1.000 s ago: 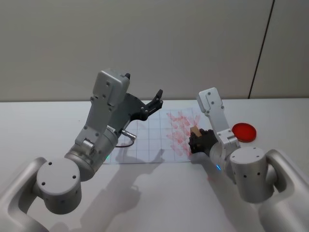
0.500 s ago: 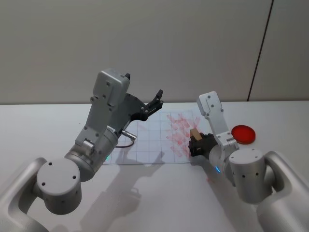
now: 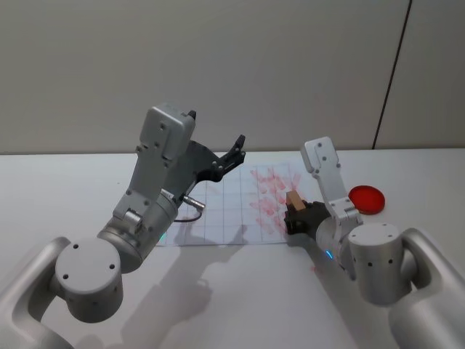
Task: Use the one hand to pick up the stamp and affix it onto the A4 paper.
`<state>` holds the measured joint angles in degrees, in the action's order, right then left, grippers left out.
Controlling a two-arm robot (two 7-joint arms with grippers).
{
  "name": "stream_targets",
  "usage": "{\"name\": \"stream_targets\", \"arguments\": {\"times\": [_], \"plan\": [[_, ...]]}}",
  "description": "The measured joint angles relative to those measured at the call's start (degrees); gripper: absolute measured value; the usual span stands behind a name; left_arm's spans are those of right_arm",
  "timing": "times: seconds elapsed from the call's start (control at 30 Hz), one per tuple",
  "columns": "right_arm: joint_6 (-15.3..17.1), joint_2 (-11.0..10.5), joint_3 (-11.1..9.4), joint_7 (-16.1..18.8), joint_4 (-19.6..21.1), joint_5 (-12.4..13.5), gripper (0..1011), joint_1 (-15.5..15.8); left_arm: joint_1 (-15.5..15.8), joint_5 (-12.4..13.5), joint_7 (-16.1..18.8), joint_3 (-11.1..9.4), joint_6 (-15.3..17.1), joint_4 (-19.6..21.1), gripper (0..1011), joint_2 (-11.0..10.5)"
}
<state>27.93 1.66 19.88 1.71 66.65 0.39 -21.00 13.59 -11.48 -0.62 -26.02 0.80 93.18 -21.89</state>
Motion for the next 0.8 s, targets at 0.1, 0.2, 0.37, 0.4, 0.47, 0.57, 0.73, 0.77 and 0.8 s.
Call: {"name": "stream_targets", "arguments": {"times": [0.1, 0.2, 0.37, 0.4, 0.47, 0.57, 0.73, 0.77, 0.8], "plan": [[-0.24, -0.07, -0.12, 0.01, 0.70, 0.38, 224, 0.18, 0.00, 0.00, 0.00, 0.00, 0.00, 0.00, 1001, 0.00], [-0.58, -0.13, -0.28, 0.02, 1.76, 0.87, 224, 0.48, 0.00, 0.00, 0.00, 0.00, 0.00, 0.00, 1001, 0.00], [-1.11, -0.20, -0.53, 0.00, 4.04, 1.82, 223, 0.70, 0.00, 0.00, 0.00, 0.00, 0.00, 0.00, 1001, 0.00], [-1.34, -0.25, -0.70, -0.07, 5.15, 2.21, 223, 0.76, 0.00, 0.00, 0.00, 0.00, 0.00, 0.00, 1001, 0.00], [-1.49, -0.29, -0.83, -0.14, 6.07, 2.50, 223, 0.85, 0.00, 0.00, 0.00, 0.00, 0.00, 0.00, 1001, 0.00], [-1.75, -0.39, -1.15, -0.40, 8.28, 3.19, 224, 1.02, 0.00, 0.00, 0.00, 0.00, 0.00, 0.00, 1001, 0.00], [-1.77, -0.67, -1.76, -1.50, 11.50, 4.12, 223, 1.38, 0.00, 0.00, 0.00, 0.00, 0.00, 0.00, 1001, 0.00], [-1.70, -0.72, -1.86, -1.70, 11.87, 4.21, 224, 1.43, 0.00, 0.00, 0.00, 0.00, 0.00, 0.00, 1001, 0.00], [-1.61, -0.80, -1.99, -1.86, 12.34, 4.29, 224, 1.52, 0.00, 0.00, 0.00, 0.00, 0.00, 0.00, 1001, 0.00]]}}
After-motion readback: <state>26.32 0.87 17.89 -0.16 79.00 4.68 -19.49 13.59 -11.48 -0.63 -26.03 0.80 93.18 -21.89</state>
